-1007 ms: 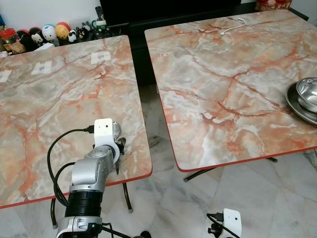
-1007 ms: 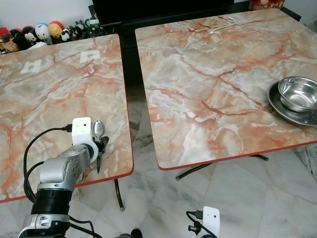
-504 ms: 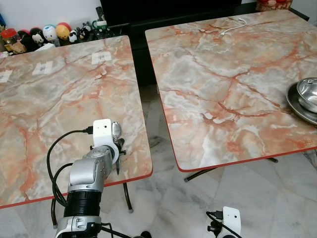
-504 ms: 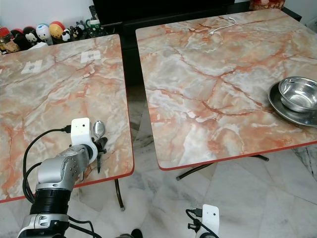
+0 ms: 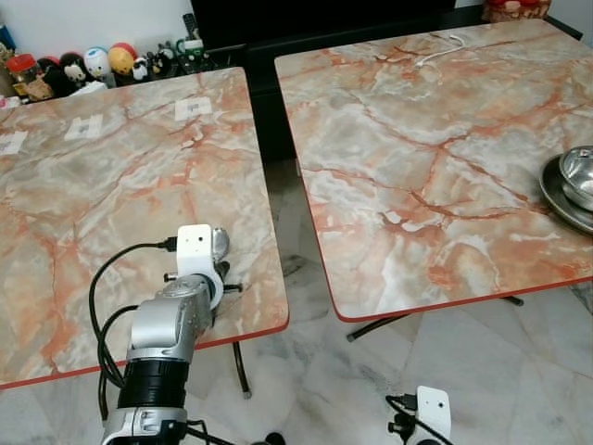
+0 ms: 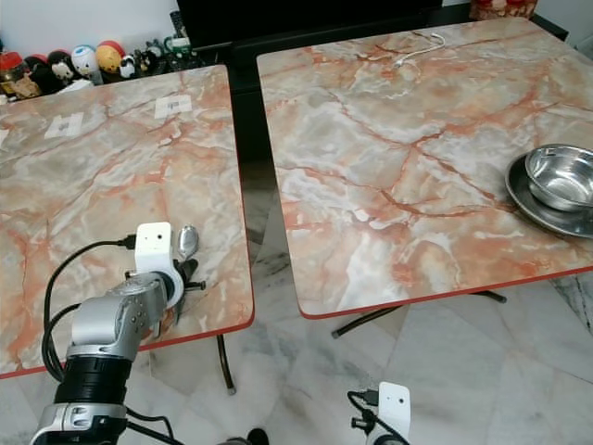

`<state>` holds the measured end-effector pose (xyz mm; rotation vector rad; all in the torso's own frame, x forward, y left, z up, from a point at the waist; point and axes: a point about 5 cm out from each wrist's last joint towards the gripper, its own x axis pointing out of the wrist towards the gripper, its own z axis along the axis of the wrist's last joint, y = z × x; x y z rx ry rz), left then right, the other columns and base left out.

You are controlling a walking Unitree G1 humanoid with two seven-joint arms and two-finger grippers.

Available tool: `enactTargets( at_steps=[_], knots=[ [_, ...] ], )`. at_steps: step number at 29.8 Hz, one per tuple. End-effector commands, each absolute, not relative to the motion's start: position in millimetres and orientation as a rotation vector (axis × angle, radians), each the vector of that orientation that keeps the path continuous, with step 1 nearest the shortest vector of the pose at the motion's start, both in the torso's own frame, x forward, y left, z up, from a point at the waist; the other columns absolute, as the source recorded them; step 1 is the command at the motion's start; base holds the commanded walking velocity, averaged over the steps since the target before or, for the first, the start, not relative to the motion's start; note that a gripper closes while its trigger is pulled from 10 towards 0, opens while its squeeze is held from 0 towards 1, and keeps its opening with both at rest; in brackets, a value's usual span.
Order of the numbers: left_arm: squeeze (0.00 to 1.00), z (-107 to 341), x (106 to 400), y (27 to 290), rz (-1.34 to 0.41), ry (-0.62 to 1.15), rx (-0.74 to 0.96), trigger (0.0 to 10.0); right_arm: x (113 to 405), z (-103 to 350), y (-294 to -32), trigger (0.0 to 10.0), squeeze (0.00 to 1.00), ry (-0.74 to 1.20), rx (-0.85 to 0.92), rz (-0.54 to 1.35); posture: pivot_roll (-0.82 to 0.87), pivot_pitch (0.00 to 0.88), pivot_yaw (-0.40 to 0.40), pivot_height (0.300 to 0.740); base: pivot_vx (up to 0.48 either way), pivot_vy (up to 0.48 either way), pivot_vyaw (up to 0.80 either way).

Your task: Setting the table

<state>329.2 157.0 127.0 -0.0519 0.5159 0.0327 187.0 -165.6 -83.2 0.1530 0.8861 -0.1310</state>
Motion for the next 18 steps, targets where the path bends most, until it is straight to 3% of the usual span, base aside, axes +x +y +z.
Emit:
enactTargets(
  at_steps=[1,18],
  knots=[
    [0.00,98.2,316.5,148.8,-0.017,0.664,-0.042,0.0,181.0,-86.3,-163.7,10.0,0.00,0.908,0.151,-0.125,0.06,0.131,0.086,0.740,0.000,0.000,0.00],
    [0.00,99.4,314.9,144.2,-0.021,0.633,-0.043,0.0,181.0,-86.6,-160.8,10.0,0.00,0.915,0.145,-0.118,0.06,0.129,0.079,0.740,0.000,0.000,0.00]
  ],
)
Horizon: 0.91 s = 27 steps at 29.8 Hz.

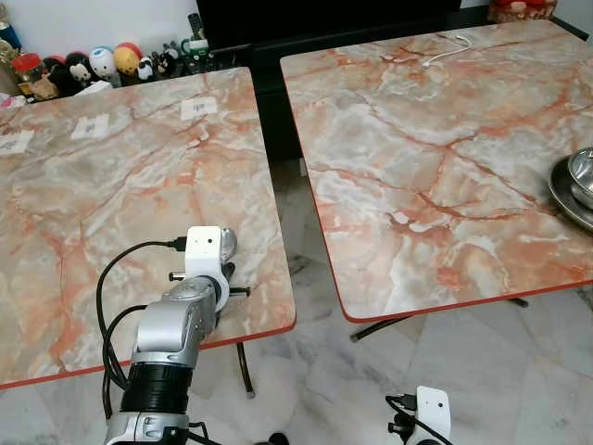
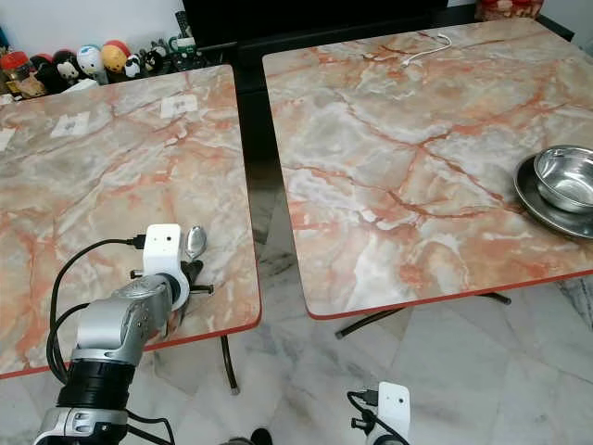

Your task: Setting the table

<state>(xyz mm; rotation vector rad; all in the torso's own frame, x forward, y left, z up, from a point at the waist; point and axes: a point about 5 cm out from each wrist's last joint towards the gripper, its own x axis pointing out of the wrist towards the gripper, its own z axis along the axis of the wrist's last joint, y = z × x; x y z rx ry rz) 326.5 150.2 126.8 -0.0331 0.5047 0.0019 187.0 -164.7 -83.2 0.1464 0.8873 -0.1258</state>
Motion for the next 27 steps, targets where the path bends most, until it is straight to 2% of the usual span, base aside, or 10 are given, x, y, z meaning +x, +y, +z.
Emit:
enactTargets(
  at_steps=[1,5,9,12,18,19,27],
  knots=[
    [0.00,104,317,144,-0.016,0.592,-0.054,0.0,180,-87,-161,10.0,0.00,0.917,0.146,-0.118,0.06,0.126,0.077,0.740,0.000,0.000,0.00],
    [0.00,123,322,144,-0.018,0.446,-0.134,0.0,180,-87,-165,10.0,0.00,0.920,0.144,-0.118,0.05,0.120,0.070,0.740,0.000,0.000,0.00],
    [0.00,133,324,145,0.005,0.383,-0.154,0.0,180,-87,-167,10.0,0.00,0.920,0.139,-0.118,0.06,0.115,0.063,0.740,0.000,0.000,0.00],
    [0.00,149,326,147,0.012,0.272,-0.178,0.0,180,-87,-171,10.0,0.00,0.920,0.130,-0.116,0.05,0.111,0.052,0.740,0.000,0.000,0.00],
    [0.00,164,325,153,0.050,0.130,-0.128,0.0,180,-86,-175,10.0,0.00,0.918,0.121,-0.115,0.05,0.109,0.041,0.740,0.000,0.000,0.00],
    [0.00,167,323,157,0.075,0.106,-0.108,10.0,180,-86,-175,10.0,0.00,0.919,0.118,-0.113,0.04,0.108,0.039,0.740,0.000,0.000,0.00],
    [0.00,169,306,190,0.202,-0.026,0.035,10.0,181,-85,-179,10.0,0.00,0.920,0.106,-0.108,0.03,0.099,0.028,0.740,0.000,0.000,0.00]
  ],
)
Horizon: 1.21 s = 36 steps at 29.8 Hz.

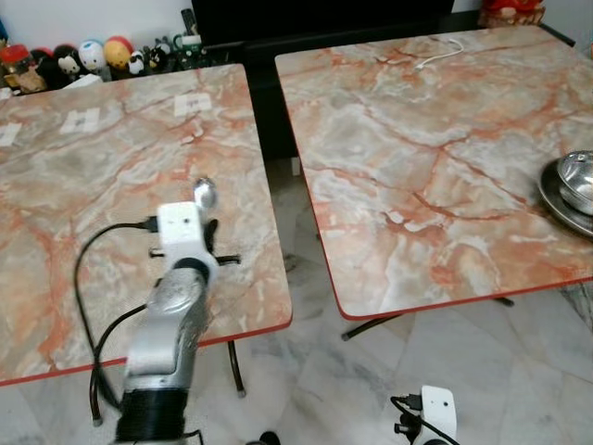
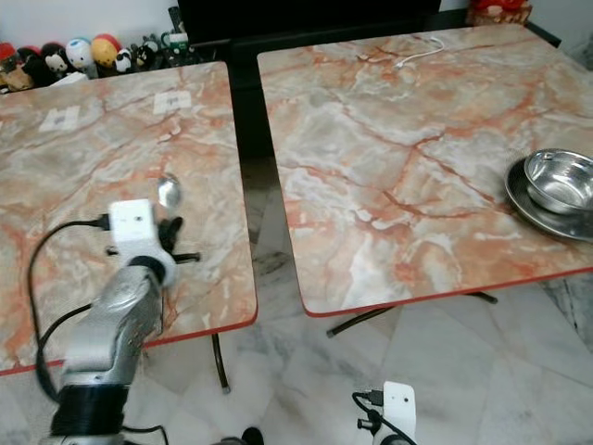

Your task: Setting the table

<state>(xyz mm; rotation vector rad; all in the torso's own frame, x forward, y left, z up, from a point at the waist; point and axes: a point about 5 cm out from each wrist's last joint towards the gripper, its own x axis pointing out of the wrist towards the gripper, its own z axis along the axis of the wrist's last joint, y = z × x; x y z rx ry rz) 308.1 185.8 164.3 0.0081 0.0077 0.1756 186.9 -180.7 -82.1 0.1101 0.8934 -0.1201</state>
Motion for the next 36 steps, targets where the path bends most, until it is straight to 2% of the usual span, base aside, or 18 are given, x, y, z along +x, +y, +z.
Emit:
enactTargets(
  at_steps=[1,3,7,16,19,28,33,36],
  knots=[
    [0.00,169,304,194,0.215,-0.033,0.059,10.0,181,-85,-179,10.0,0.00,0.920,0.104,-0.108,0.03,0.099,0.028,0.740,0.000,0.000,0.00],
    [0.00,167,292,205,0.214,-0.091,0.148,10.0,182,-85,-176,10.0,0.00,0.921,0.100,-0.100,0.04,0.090,0.027,0.740,0.000,0.000,0.00],
    [0.00,163,283,210,0.178,-0.125,0.169,10.0,181,-86,-169,10.0,0.00,0.926,0.099,-0.088,0.03,0.075,0.027,0.740,0.000,0.000,0.00],
    [0.00,158,277,190,0.044,-0.175,0.154,10.0,181,-86,-167,10.0,0.00,0.920,0.101,-0.065,0.03,0.045,0.027,0.740,0.000,0.000,0.00],
    [0.00,157,280,184,0.029,-0.180,0.148,10.0,182,-85,-177,10.0,0.00,0.908,0.091,-0.063,0.03,0.038,0.030,0.740,0.000,0.000,0.69],
    [0.00,154,281,180,-0.002,-0.177,0.147,10.0,179,-86,-176,10.0,0.00,0.907,0.104,-0.060,0.02,0.015,0.046,0.740,0.000,0.000,0.80],
    [0.00,155,284,176,-0.017,-0.171,0.147,10.0,182,-85,-173,10.0,0.00,0.900,0.115,-0.061,0.02,0.046,0.050,0.740,0.000,0.000,0.80],
    [0.00,155,284,173,-0.021,-0.169,0.147,10.0,185,-84,-172,10.0,0.00,0.894,0.137,-0.080,0.02,0.064,0.048,0.740,0.000,0.000,0.16]
  ],
)
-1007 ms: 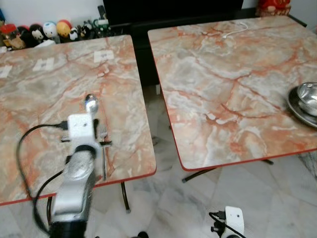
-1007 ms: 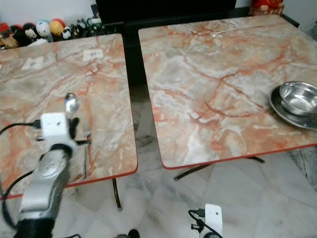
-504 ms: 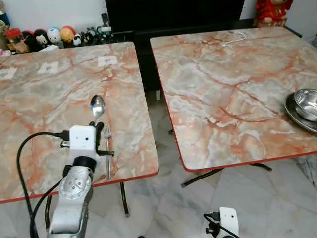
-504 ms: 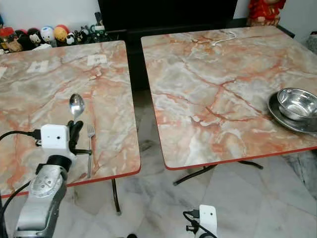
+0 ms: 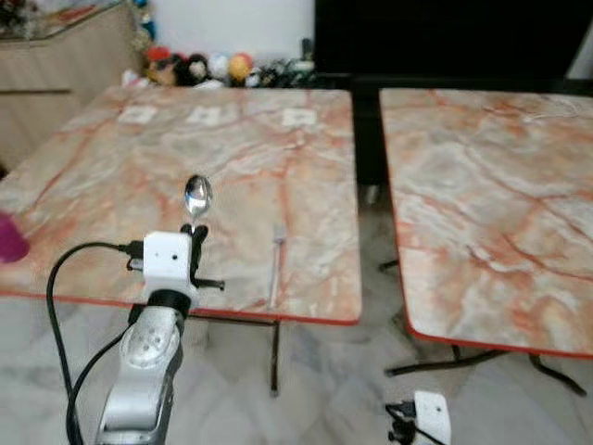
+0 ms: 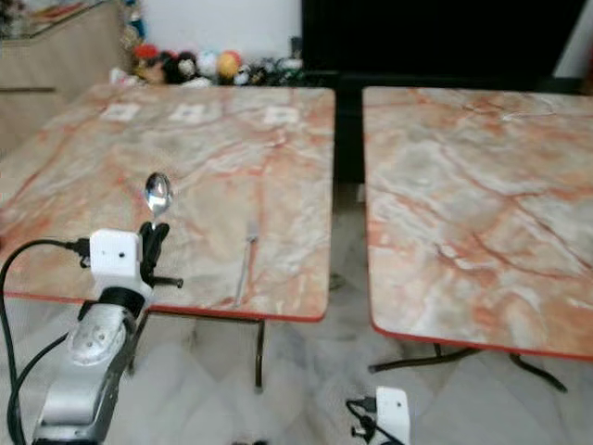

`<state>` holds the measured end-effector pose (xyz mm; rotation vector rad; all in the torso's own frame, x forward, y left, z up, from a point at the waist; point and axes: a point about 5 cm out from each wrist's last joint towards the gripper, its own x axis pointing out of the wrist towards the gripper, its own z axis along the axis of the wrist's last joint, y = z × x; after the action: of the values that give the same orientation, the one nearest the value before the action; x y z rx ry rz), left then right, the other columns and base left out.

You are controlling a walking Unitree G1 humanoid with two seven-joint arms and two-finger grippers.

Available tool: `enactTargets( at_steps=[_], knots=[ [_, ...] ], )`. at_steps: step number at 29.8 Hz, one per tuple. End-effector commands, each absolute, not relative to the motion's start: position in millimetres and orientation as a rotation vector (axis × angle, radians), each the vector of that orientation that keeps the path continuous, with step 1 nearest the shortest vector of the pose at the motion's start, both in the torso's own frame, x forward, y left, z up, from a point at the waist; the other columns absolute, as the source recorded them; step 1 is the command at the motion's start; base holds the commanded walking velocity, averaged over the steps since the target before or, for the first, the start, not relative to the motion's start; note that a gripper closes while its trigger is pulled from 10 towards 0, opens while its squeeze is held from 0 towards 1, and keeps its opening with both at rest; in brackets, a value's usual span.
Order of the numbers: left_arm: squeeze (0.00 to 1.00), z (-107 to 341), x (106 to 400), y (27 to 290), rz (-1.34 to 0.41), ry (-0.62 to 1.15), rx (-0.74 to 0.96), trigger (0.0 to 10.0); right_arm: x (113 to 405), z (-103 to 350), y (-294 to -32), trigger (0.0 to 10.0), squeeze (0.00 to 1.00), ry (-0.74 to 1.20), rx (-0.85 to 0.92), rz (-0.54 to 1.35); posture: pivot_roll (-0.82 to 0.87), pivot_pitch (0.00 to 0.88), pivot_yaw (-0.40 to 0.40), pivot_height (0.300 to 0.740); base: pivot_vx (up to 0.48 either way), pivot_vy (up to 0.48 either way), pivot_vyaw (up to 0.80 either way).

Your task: Setting the table

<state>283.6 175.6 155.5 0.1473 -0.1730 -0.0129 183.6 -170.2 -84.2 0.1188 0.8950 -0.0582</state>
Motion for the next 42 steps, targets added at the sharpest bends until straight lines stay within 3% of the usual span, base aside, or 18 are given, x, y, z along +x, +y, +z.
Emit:
enactTargets(
  at_steps=[1,24,42],
  knots=[
    [0.00,155,284,172,-0.023,-0.168,0.148,10.0,185,-84,-173,10.0,0.00,0.894,0.138,-0.085,0.02,0.068,0.045,0.740,0.000,0.000,0.00],
    [0.00,159,286,174,-0.003,-0.161,0.164,10.0,189,-82,-173,10.0,0.00,0.894,0.125,-0.088,0.03,0.106,0.041,0.740,0.000,-0.431,0.00],
    [0.00,191,287,167,-0.041,-0.284,0.218,10.0,191,-81,-171,10.0,0.00,0.891,0.124,-0.090,0.03,0.096,0.033,0.740,0.000,-0.480,0.00]
  ],
)
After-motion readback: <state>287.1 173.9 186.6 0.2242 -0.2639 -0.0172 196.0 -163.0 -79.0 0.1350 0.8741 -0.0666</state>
